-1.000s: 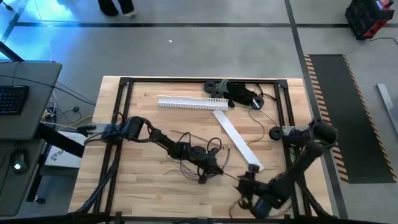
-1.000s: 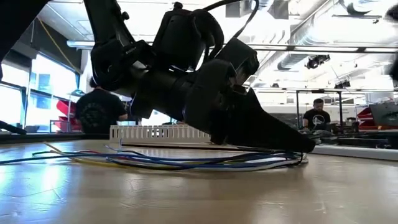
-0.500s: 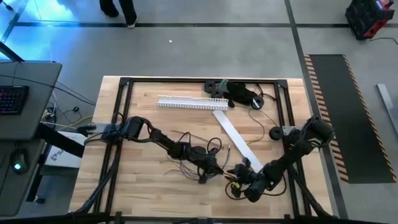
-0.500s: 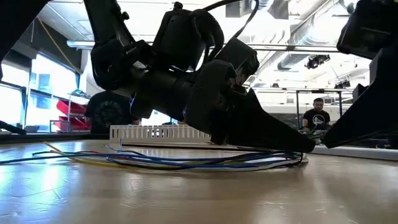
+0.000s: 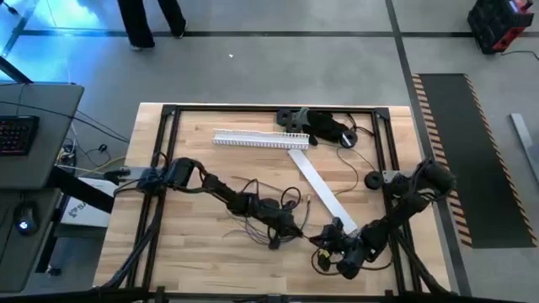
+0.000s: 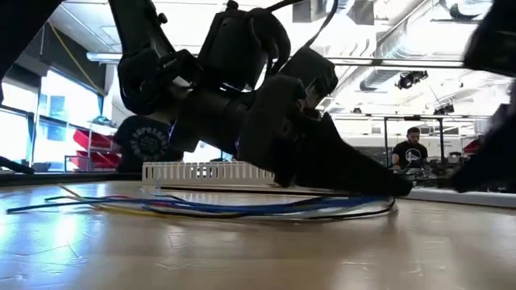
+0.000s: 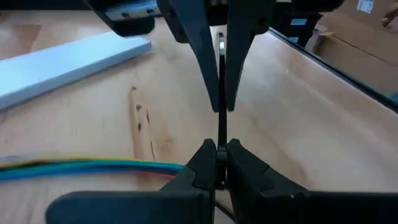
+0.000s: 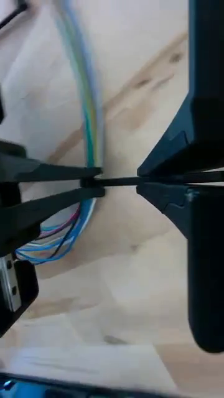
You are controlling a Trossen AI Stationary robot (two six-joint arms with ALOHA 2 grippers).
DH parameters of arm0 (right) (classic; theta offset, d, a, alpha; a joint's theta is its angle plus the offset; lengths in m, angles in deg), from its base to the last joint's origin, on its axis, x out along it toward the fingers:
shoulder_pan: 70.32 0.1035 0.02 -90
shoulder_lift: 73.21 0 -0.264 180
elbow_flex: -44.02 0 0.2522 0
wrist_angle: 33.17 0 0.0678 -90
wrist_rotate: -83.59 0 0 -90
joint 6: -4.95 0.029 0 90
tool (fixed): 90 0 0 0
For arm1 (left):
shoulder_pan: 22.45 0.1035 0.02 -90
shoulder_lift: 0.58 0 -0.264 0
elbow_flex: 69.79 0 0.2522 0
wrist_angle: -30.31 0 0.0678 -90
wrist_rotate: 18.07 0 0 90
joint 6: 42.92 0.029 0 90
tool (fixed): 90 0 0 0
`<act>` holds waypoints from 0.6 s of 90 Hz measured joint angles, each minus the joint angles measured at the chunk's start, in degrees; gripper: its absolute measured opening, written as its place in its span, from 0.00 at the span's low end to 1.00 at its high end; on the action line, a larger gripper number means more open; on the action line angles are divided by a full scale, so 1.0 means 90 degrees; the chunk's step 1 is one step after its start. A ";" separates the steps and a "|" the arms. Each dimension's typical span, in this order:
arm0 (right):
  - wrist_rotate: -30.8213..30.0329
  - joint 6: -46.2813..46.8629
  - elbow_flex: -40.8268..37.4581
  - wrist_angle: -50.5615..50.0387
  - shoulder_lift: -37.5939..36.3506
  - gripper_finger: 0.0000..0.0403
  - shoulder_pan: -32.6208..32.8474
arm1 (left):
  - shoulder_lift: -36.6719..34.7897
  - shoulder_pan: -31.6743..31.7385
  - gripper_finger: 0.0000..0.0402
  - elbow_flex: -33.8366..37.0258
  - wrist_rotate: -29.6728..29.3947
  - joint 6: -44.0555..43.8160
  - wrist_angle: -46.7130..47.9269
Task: Ziptie cables
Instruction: Wrap the wire cables with the black zip tie
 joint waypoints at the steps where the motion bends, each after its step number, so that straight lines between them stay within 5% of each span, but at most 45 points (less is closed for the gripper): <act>1: -0.0022 0.0099 0.0001 -0.0016 0.0028 0.00 0.0058 | 0.0000 -0.0003 0.01 0.0000 0.0006 0.0000 0.0002; 13: 0.0022 0.1273 0.0036 -0.0227 0.0380 0.00 0.0635 | -0.0012 -0.0018 0.01 0.0060 0.0000 0.0016 0.0129; 34: 0.0455 0.1756 0.0849 -0.2082 0.0478 0.00 0.0660 | 0.0000 -0.0014 0.03 0.0038 -0.0044 0.0007 0.0125; 54: 0.1417 0.1402 0.1797 -0.4040 0.0457 0.02 0.0533 | -0.0365 0.0030 0.22 0.0000 -0.0191 -0.0104 0.0661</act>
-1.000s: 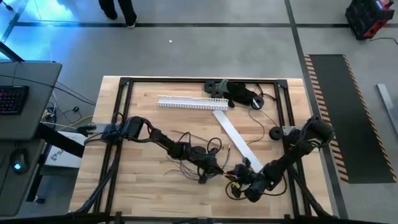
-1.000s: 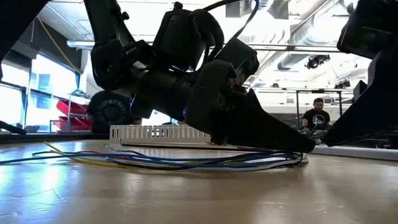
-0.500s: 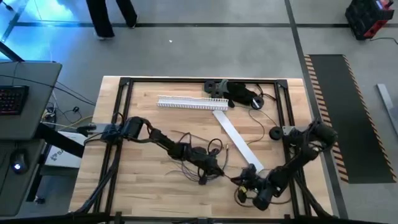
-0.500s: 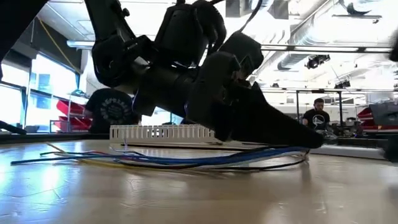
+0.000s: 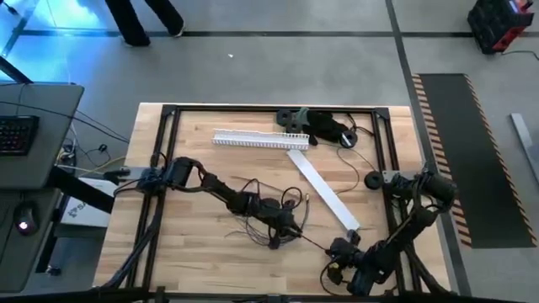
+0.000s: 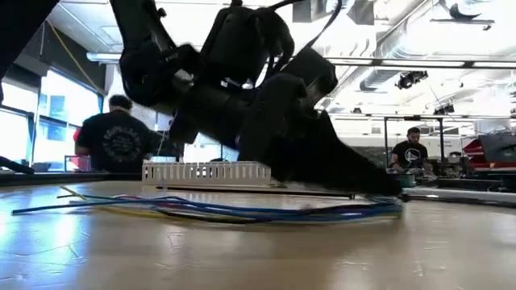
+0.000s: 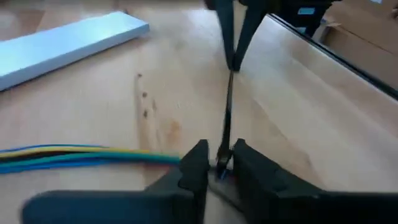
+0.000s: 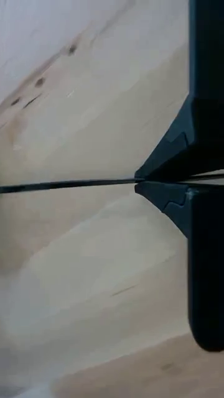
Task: Ziptie cables
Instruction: Wrap the wire cables with the black zip tie
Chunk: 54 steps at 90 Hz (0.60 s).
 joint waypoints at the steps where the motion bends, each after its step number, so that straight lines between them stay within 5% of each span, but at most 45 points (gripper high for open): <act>1: 0.0051 -0.0004 0.0052 -0.0107 0.0000 0.02 -0.0006 | -0.0046 -0.0001 0.23 0.0000 -0.0036 0.0001 0.0058; 15: 0.0056 -0.0229 0.0771 -0.1445 -0.0026 0.16 -0.0047 | -0.0960 -0.0050 0.34 -0.0005 -0.0801 0.0033 0.1643; 30: -0.1076 -0.1594 0.1236 -0.1667 -0.0036 0.33 -0.0093 | -0.1950 -0.0531 0.36 0.0010 -0.2365 -0.0185 0.3133; 37: -0.1555 -0.2269 0.1274 -0.1615 -0.0046 0.38 -0.0265 | -0.2288 -0.0890 0.34 0.0087 -0.3019 -0.0375 0.3422; 54: -0.1531 -0.4724 0.0924 -0.1120 -0.0116 0.39 -0.1523 | -0.2506 -0.1654 0.28 0.0386 -0.3891 -0.1057 0.3287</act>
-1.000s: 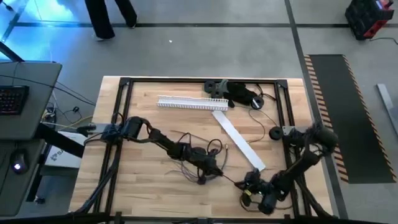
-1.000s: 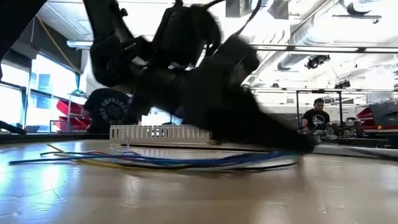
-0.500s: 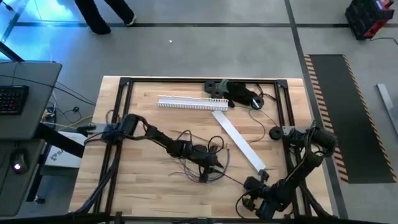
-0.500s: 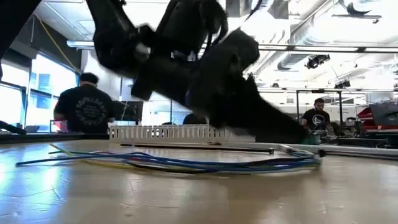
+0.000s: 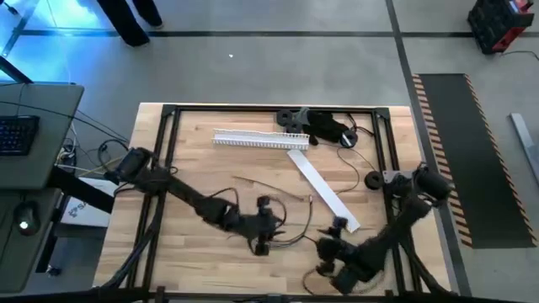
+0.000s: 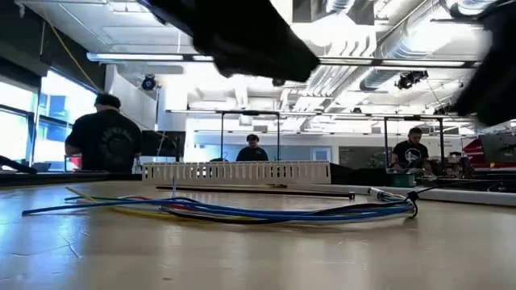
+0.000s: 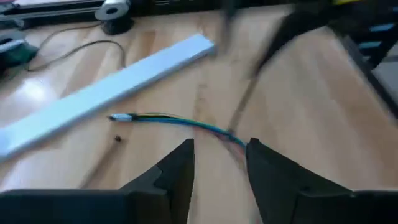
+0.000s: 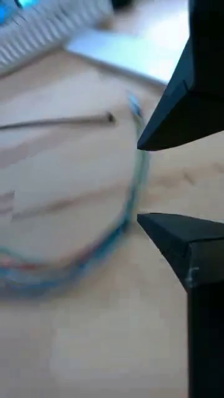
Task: Ziptie cables
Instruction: Wrap the wire cables with the black zip tie
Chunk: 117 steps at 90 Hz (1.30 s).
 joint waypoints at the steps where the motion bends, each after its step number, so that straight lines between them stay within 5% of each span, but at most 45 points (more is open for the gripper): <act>1: 0.0070 -0.0217 -0.0025 0.0065 -0.0011 0.39 -0.0131 | 0.0001 -0.0030 0.28 0.0024 -0.0052 -0.0040 -0.0006; 19: 0.1650 -0.3080 -0.0435 0.1200 -0.0112 0.36 -0.2262 | 0.0012 -0.0308 0.21 0.0425 -0.0752 -0.0675 0.0080; 39: 0.3470 -0.3439 -0.0782 0.1872 -0.0110 0.36 -0.3563 | 0.0022 -0.0368 0.17 0.0921 -0.0650 -0.1122 -0.0100; 57: 0.3735 -0.2829 -0.1095 0.2095 -0.0151 0.32 -0.3669 | 0.0061 -0.0291 0.14 0.1277 -0.0538 -0.0618 -0.1182; 76: 0.3877 -0.1681 -0.1311 0.3018 -0.0139 0.03 -0.3292 | 0.0063 -0.0066 0.13 0.1553 -0.1806 0.1569 -0.1824; 117: 0.4817 0.0068 -0.1336 0.3932 -0.0610 0.00 -0.2977 | 0.0425 0.0592 0.30 0.1552 -0.0095 0.4006 -0.1799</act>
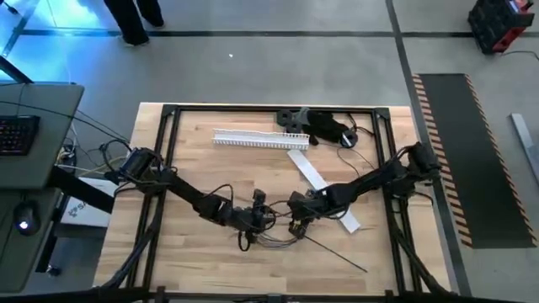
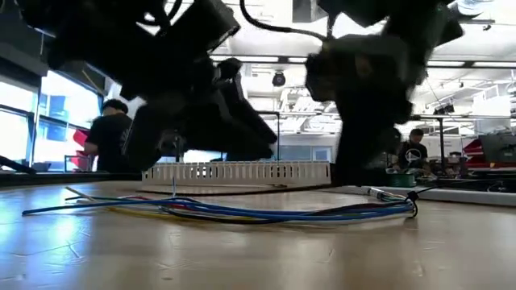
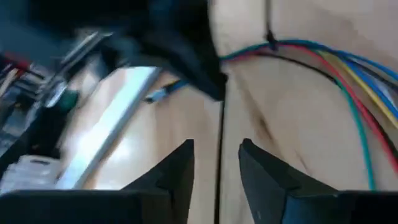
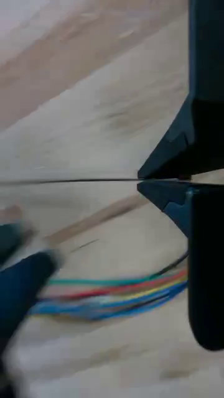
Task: Ziptie cables
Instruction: Wrap the wire cables with the black zip tie
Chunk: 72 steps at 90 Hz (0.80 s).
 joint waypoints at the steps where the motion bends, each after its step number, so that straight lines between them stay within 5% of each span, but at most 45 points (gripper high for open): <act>1: 0.0021 -0.0009 0.0000 0.0049 -0.0009 0.00 -0.0009 | 0.0028 0.0014 0.30 0.0000 -0.0001 0.0011 0.0000; 40: -0.0022 -0.0886 0.0007 0.0292 -0.0119 0.00 0.0094 | 0.0903 0.0575 0.32 -0.0523 0.1084 -0.0976 -0.0045; 72: -0.0224 -0.1547 0.0010 0.0332 -0.0277 0.00 0.0952 | 0.0905 0.1385 0.16 -0.0772 0.3377 -0.1639 0.0945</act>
